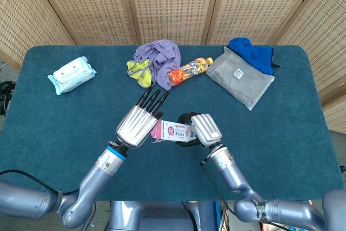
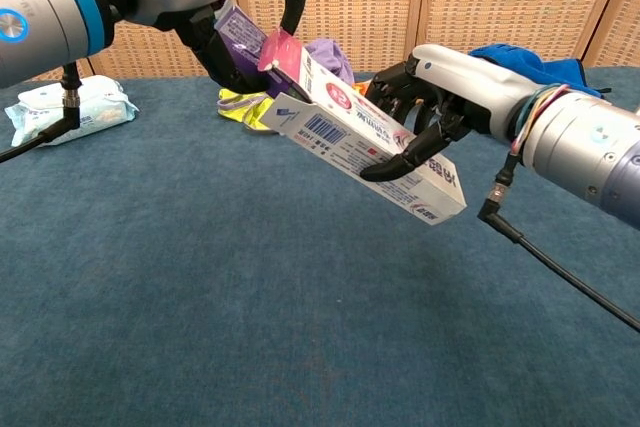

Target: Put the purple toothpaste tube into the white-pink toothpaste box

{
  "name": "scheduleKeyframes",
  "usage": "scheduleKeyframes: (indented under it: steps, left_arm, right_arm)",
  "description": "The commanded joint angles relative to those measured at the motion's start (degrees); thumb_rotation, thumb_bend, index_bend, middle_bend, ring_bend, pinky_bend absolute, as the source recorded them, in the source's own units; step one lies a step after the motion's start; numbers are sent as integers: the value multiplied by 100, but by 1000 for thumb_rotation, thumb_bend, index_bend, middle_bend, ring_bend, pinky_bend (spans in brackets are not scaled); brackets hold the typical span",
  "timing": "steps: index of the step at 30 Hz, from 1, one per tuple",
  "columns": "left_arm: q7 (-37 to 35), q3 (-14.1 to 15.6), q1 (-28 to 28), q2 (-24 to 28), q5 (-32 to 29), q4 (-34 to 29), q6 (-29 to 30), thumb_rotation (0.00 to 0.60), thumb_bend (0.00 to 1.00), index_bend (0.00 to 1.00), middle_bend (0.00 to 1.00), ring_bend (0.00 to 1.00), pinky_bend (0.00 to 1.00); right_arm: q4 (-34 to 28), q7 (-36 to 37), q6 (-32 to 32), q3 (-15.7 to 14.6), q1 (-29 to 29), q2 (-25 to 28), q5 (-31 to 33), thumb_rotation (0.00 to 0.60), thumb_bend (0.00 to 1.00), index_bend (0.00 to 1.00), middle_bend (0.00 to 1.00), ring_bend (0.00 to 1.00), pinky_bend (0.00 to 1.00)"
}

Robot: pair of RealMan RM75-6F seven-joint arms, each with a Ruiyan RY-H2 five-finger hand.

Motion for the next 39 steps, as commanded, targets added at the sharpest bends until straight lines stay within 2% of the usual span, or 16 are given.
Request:
scheduleKeyframes:
  steps: [1, 5, 14, 19, 22, 26, 29, 33, 35, 39]
  left_arm:
    - [-9, 13, 15, -25, 1, 39, -74, 600, 251, 92, 0, 0, 0]
    - [23, 27, 35, -78, 11, 81, -141, 600, 210, 0, 0, 0, 0]
    - [-86, -44, 105, 88, -15, -52, -261, 600, 173, 0, 0, 0, 0]
    - [-331, -78, 235, 340, 88, -276, -233, 600, 172, 0, 0, 0, 0]
    - [-617, -26, 432, 654, 369, -554, -124, 600, 171, 0, 0, 0, 0]
    - [-1114, 172, 797, 960, 974, -765, 112, 600, 170, 0, 0, 0, 0]
    - [-1601, 489, 1210, 1101, 1747, -702, 436, 600, 170, 0, 0, 0, 0]
    - [-2137, 849, 1657, 1176, 2448, -462, 771, 600, 170, 0, 0, 0, 0]
    - [-2471, 1123, 1984, 1236, 2827, -215, 1020, 600, 170, 0, 0, 0, 0]
    - [-3132, 1320, 2389, 1289, 3323, 221, 1321, 600, 170, 0, 0, 0, 0]
  right_arm:
    - [-17, -4, 6, -11, -2, 0, -16, 600, 187, 596, 564, 430, 491]
    - [-36, -28, 11, -8, -2, 4, -4, 600, 187, 596, 564, 430, 491]
    - [12, 16, 26, 21, -9, 14, 1, 600, 187, 596, 564, 430, 491]
    - [68, 13, 54, 27, -24, 39, -6, 600, 186, 596, 564, 430, 490]
    - [94, 76, 101, 49, -52, 90, -47, 600, 187, 596, 564, 430, 491]
    - [120, 178, 161, 65, -103, 172, -107, 600, 187, 596, 565, 431, 490]
    - [206, 159, 245, 48, -159, 282, -182, 600, 187, 596, 567, 435, 490]
    - [338, 64, 427, 1, -271, 466, -311, 600, 187, 596, 568, 436, 491]
    - [515, -120, 614, -73, -395, 629, -393, 600, 187, 596, 568, 436, 490]
    - [780, -288, 849, -201, -576, 766, -520, 600, 187, 596, 568, 437, 490]
